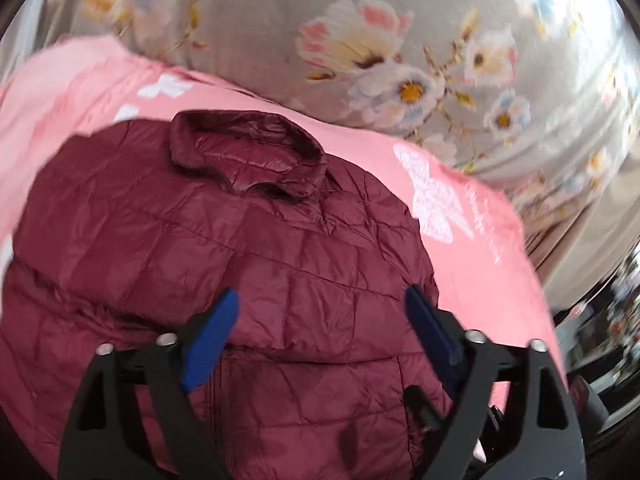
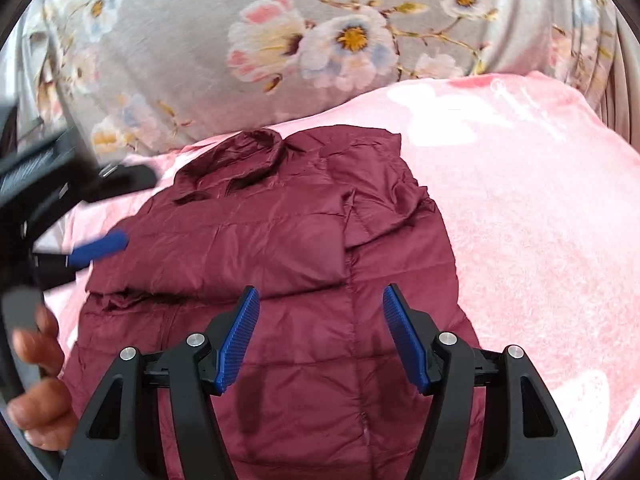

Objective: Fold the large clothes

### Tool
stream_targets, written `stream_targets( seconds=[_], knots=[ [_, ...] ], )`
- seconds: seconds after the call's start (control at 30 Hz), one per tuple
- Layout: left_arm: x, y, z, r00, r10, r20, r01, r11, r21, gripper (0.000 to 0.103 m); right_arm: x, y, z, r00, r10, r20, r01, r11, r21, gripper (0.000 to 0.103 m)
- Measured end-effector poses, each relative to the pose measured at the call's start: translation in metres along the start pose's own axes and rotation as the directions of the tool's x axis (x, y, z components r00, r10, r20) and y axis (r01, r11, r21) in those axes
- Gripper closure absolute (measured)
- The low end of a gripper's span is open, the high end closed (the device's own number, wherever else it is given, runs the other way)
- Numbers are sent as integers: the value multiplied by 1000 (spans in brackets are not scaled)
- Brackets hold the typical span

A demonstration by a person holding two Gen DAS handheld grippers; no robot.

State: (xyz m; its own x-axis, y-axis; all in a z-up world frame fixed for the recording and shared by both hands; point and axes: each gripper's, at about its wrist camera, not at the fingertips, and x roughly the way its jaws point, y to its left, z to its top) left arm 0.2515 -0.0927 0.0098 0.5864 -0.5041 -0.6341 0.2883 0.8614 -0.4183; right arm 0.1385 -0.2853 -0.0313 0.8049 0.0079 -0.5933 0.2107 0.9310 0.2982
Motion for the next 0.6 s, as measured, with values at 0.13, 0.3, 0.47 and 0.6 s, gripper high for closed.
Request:
stream_targets(
  seconds=[0.13,0.3,0.47,0.6],
  knots=[
    [-17,53,15,1000,-11,10,12,992,-122,15,12,2,11,999,30,-10,-30,999,11,36],
    [-39,154,38,997,75,6,-69,945,-320,15,44,8,21,998,-1,-62,2,1000,27,35],
    [-43,237,33,996,80,-44,-91,873,-480,16,73,6,22,992,4,-126,7,996,89,39],
    [-31,271,24,997,-26,-69,-21,802,-597,28,78,21,34,991,-20,-134,28,998,57,96]
  ],
)
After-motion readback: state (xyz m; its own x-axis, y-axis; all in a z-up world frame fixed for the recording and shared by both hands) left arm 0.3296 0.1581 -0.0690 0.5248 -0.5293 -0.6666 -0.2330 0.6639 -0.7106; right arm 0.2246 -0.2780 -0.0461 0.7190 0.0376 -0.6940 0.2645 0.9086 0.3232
